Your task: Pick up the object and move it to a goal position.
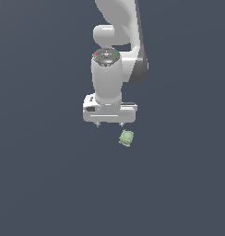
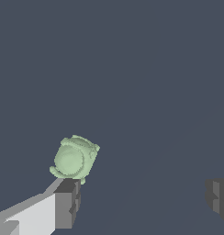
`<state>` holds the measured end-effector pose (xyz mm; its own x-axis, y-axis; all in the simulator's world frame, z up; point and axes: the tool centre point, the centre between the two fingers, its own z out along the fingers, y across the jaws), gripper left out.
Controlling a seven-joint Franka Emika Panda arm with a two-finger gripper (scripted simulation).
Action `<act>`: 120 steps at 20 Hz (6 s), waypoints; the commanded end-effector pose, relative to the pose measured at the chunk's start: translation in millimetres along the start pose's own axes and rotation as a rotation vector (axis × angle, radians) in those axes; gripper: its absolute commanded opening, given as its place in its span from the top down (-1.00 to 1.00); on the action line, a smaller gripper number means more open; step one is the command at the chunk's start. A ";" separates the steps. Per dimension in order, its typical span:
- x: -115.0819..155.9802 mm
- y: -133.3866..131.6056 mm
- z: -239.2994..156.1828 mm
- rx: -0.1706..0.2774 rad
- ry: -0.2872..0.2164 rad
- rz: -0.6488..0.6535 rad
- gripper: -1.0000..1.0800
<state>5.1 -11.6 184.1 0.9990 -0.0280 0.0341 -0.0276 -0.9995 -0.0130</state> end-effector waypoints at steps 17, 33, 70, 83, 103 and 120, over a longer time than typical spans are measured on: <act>-12.3 2.0 14.7 -0.024 -0.053 -0.003 -0.92; -15.7 -41.9 54.2 -0.021 -0.042 0.199 -0.92; -27.5 -84.6 144.1 -0.020 -0.031 0.410 -0.92; -27.4 -85.6 143.4 -0.019 -0.031 0.409 1.00; 33.2 -150.2 86.6 -0.020 -0.031 0.409 1.00; 94.9 -212.1 33.3 -0.020 -0.031 0.410 1.00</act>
<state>102.8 194.4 153.1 0.9059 -0.4236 0.0005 -0.4236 -0.9059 0.0000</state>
